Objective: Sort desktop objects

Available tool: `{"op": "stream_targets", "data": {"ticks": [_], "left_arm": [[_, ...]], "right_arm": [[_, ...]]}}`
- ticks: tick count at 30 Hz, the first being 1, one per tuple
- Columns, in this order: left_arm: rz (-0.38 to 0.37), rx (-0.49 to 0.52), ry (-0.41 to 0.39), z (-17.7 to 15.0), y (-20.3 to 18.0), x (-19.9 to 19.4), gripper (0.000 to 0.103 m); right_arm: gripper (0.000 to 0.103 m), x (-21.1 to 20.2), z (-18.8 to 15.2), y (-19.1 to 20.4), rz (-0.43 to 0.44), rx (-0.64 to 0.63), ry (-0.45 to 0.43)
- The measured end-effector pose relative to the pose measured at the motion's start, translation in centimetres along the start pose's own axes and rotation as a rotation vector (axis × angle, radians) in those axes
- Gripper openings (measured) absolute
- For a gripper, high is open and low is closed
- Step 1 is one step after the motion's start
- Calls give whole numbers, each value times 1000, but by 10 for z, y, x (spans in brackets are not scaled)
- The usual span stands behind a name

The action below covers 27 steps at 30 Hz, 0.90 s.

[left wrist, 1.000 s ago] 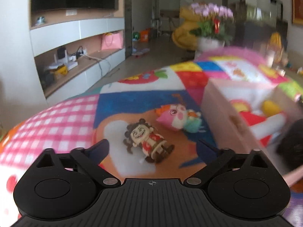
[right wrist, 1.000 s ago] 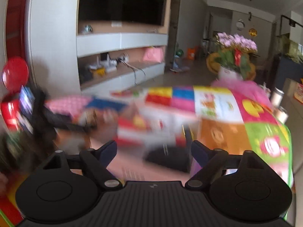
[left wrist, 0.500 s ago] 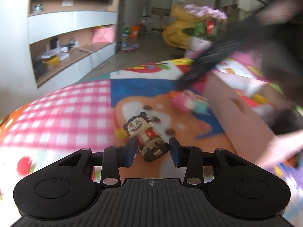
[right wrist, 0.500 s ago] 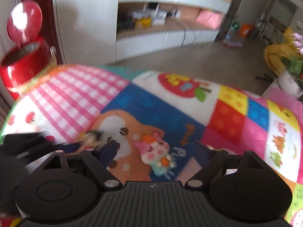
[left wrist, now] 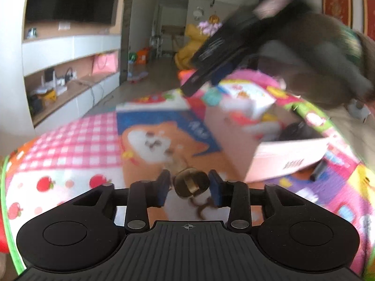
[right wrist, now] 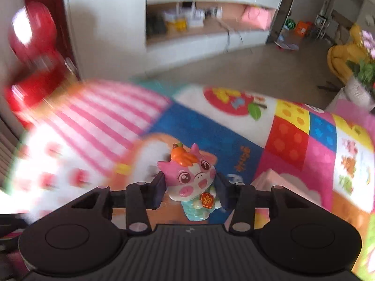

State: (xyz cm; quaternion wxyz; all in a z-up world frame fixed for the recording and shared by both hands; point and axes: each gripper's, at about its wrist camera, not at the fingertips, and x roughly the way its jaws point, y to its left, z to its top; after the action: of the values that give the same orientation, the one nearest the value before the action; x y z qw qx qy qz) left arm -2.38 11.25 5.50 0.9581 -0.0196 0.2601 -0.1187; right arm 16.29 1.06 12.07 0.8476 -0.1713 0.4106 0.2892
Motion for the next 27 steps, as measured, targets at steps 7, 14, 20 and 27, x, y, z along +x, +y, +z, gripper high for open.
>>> {"op": "stream_targets", "data": {"ticks": [7, 14, 20, 27], "left_arm": [[-114, 86, -90, 20, -64, -20, 34], [-110, 13, -49, -12, -76, -27, 49], [76, -92, 42, -24, -49, -23, 71], [71, -20, 115, -22, -45, 20, 89]], "right_arm": [[45, -143, -109, -42, 63, 159, -157], [45, -143, -224, -64, -68, 272, -141], [75, -120, -280, -58, -172, 341, -259], [90, -115, -321, -37, -168, 374, -302]]}}
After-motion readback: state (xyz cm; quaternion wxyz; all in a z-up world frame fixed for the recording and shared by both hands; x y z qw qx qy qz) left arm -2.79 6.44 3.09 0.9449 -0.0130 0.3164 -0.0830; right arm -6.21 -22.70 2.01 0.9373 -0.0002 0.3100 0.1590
